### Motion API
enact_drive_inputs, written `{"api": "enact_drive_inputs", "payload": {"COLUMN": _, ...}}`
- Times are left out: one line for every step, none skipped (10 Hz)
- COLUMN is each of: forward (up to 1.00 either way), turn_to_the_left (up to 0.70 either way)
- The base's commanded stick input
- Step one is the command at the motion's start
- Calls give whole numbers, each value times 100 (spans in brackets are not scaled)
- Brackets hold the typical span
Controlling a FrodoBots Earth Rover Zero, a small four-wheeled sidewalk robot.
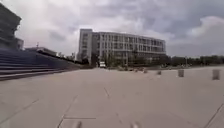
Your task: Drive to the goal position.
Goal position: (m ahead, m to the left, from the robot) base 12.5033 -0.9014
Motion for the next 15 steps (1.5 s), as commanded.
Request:
{"api": "enact_drive_inputs", "payload": {"forward": 85, "turn_to_the_left": 0}}
{"api": "enact_drive_inputs", "payload": {"forward": 76, "turn_to_the_left": 0}}
{"api": "enact_drive_inputs", "payload": {"forward": 4, "turn_to_the_left": 0}}
{"api": "enact_drive_inputs", "payload": {"forward": 0, "turn_to_the_left": 0}}
{"api": "enact_drive_inputs", "payload": {"forward": 0, "turn_to_the_left": 0}}
{"api": "enact_drive_inputs", "payload": {"forward": 0, "turn_to_the_left": 0}}
{"api": "enact_drive_inputs", "payload": {"forward": 0, "turn_to_the_left": 0}}
{"api": "enact_drive_inputs", "payload": {"forward": 0, "turn_to_the_left": 0}}
{"api": "enact_drive_inputs", "payload": {"forward": 0, "turn_to_the_left": 0}}
{"api": "enact_drive_inputs", "payload": {"forward": 0, "turn_to_the_left": 0}}
{"api": "enact_drive_inputs", "payload": {"forward": 0, "turn_to_the_left": 0}}
{"api": "enact_drive_inputs", "payload": {"forward": 0, "turn_to_the_left": 0}}
{"api": "enact_drive_inputs", "payload": {"forward": 3, "turn_to_the_left": 0}}
{"api": "enact_drive_inputs", "payload": {"forward": 14, "turn_to_the_left": 0}}
{"api": "enact_drive_inputs", "payload": {"forward": 31, "turn_to_the_left": 0}}
